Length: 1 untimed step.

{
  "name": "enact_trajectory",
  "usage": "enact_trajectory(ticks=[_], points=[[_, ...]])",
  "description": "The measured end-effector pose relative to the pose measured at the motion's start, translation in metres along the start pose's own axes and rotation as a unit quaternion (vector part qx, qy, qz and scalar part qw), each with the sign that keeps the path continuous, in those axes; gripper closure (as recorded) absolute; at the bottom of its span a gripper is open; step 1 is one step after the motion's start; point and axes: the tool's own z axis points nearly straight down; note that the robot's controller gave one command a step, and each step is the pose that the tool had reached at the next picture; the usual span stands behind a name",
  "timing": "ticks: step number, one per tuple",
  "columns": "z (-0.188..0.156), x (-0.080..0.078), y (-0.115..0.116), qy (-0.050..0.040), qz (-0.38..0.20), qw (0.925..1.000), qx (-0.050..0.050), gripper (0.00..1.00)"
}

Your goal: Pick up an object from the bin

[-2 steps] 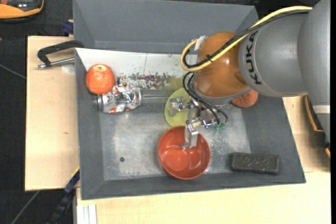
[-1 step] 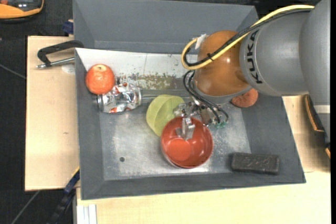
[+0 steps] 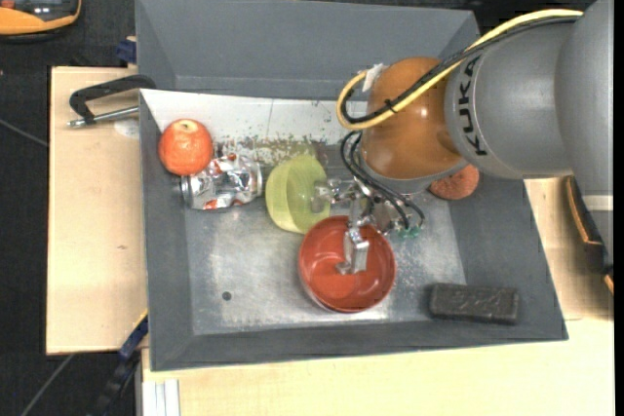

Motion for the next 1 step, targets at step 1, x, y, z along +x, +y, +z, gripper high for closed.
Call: enact_trajectory(ticks=[1], points=[[-0.0003,-0.0002,0.0003,-0.0004,0.000,1.0000,0.000,1.00]])
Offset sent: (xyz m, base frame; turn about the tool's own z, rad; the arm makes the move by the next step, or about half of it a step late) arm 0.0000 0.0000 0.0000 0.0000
